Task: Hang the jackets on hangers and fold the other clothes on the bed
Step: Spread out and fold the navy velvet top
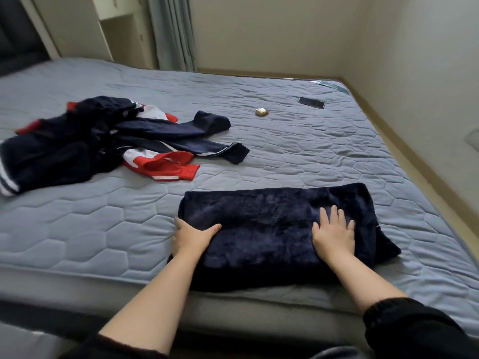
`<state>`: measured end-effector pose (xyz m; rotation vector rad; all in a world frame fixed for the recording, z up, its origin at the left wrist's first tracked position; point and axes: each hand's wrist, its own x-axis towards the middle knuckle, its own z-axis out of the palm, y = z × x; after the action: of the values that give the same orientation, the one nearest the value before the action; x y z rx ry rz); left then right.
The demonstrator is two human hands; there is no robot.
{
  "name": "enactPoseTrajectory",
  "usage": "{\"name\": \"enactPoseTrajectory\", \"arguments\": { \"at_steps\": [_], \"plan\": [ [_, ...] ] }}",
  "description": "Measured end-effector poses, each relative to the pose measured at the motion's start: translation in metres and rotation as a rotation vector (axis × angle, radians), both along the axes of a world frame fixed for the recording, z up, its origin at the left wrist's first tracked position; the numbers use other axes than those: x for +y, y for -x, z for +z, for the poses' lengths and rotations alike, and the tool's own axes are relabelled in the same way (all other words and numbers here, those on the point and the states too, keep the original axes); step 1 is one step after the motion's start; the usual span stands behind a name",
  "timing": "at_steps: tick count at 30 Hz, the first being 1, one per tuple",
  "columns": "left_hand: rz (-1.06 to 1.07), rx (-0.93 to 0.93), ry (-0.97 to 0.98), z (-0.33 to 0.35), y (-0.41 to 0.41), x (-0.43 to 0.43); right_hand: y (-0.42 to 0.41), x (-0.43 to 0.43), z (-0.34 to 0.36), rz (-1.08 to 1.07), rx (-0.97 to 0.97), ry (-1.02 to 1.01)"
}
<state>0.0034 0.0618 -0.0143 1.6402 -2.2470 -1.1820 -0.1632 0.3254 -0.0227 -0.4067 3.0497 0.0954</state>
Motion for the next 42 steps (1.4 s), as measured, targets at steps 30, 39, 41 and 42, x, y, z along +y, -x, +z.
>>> {"name": "enactPoseTrajectory", "arguments": {
  "at_steps": [30, 39, 41, 42],
  "plan": [
    [0.194, 0.461, -0.350, 0.088, -0.054, -0.128, -0.118, -0.209, 0.075, -0.174, -0.991, 1.638],
    [-0.226, 0.375, -0.467, 0.141, -0.064, -0.095, -0.134, -0.217, 0.060, -0.353, -1.257, 1.718],
    [-0.311, 0.435, -0.487, 0.154, -0.047, -0.079, -0.117, -0.202, 0.067, -0.343, -1.240, 1.693],
    [-0.355, 0.463, -0.494, 0.159, -0.036, -0.069, -0.108, -0.191, 0.071, -0.361, -1.232, 1.666]
  ]
}}
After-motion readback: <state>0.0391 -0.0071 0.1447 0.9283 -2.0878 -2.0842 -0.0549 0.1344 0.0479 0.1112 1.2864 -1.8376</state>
